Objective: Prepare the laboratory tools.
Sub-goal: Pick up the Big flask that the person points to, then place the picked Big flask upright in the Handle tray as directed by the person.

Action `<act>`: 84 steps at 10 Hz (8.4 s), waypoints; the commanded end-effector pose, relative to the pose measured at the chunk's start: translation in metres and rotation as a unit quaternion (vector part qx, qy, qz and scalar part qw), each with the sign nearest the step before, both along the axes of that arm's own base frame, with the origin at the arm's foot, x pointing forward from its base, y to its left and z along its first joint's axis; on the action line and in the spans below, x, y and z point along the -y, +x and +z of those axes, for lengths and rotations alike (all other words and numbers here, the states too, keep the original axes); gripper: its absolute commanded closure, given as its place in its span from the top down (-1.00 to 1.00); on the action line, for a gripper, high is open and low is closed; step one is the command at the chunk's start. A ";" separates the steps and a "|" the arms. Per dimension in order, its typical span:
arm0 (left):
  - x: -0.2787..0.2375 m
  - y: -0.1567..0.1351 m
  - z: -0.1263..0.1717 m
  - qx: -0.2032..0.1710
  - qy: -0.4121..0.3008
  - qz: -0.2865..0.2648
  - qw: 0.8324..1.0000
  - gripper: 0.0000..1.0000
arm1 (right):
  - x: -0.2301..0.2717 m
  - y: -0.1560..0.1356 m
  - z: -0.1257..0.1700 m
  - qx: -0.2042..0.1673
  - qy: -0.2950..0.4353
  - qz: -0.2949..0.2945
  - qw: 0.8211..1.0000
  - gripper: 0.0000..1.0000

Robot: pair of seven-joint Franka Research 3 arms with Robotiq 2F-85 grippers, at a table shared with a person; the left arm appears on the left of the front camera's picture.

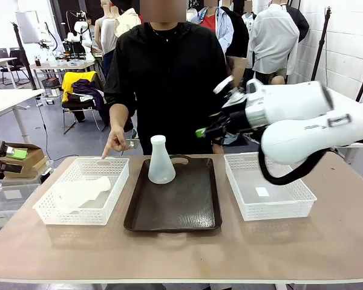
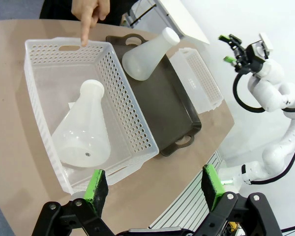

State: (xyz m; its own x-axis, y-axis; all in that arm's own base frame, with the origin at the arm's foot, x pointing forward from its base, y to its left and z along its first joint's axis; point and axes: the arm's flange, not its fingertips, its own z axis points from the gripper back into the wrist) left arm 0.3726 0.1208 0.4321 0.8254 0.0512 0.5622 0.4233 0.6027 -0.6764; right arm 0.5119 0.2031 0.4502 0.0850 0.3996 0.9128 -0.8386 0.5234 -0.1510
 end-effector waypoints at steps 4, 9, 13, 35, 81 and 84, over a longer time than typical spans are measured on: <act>-0.001 0.000 0.000 0.006 -0.005 0.001 1.000 1.00 | 0.090 -0.085 0.055 0.016 0.066 -0.150 0.986 1.00; -0.001 0.000 0.000 0.006 -0.005 0.001 1.000 1.00 | 0.101 -0.071 0.042 0.006 0.058 -0.148 0.987 1.00; 0.060 0.035 0.058 0.131 0.317 -0.022 0.939 1.00 | 0.101 -0.071 0.042 0.006 0.058 -0.148 0.987 1.00; 0.255 0.191 -0.071 -0.003 0.553 -0.219 0.804 1.00 | 0.101 -0.071 0.042 0.006 0.058 -0.148 0.987 1.00; 0.245 0.207 -0.103 -0.060 0.506 -0.221 0.832 -1.00 | 0.101 -0.071 0.042 0.006 0.058 -0.148 0.987 1.00; 0.245 0.207 -0.103 -0.060 0.506 -0.221 0.832 -1.00 | 0.101 -0.071 0.042 0.006 0.058 -0.148 0.987 1.00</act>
State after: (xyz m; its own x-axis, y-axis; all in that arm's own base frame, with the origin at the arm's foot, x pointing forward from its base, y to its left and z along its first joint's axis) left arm 0.5795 -0.1249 0.3299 0.6911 -0.7213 0.0464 0.7208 0.6925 0.0292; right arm 0.4403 0.1023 0.4909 0.1814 0.2550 0.9498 -0.6470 0.7582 -0.0800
